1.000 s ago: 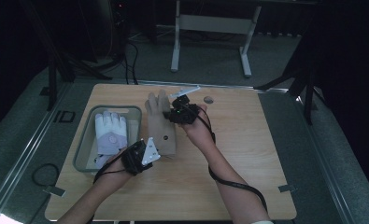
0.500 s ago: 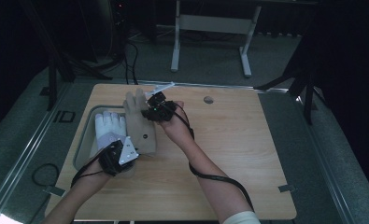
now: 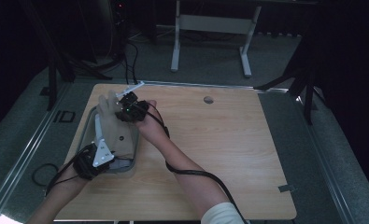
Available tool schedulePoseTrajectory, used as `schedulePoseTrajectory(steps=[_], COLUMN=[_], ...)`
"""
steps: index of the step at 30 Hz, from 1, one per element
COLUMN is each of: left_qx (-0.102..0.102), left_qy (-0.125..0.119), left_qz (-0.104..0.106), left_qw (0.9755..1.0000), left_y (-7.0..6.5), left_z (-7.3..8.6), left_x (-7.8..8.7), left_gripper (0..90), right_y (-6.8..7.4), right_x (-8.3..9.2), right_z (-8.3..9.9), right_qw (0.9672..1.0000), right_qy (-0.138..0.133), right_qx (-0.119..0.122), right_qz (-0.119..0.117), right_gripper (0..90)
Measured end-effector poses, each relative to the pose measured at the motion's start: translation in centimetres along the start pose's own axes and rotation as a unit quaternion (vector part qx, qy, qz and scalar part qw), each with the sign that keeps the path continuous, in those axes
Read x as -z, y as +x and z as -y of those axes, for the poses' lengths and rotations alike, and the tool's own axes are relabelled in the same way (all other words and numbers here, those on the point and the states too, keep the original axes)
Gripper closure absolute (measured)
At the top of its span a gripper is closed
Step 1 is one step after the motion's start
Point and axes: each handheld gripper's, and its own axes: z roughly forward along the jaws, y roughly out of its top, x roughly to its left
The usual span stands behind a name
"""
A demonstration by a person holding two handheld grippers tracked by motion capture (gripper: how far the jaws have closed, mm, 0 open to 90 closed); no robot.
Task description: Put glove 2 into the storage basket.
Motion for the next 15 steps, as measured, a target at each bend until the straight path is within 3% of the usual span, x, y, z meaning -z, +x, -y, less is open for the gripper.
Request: schedulePoseTrajectory(steps=[8, 15], left_qx=[0.018, 0.024], left_qy=[0.016, 0.021], left_qz=[0.009, 0.017], left_qw=[0.9997, 0.9993], left_y=[0.4, 0.4], left_z=[1.9, 2.3], left_x=[-0.4, -1.3], left_gripper=[81.5, 81.5], right_y=[0.9, 0.1], right_x=[-3.1, -5.4], right_z=[0.3, 1.6], right_qw=[0.9997, 0.9985], right_qy=[0.022, 0.053], right_qx=[-0.003, -0.014], right_qz=[-0.012, -0.003], right_gripper=[75.2, 74.5])
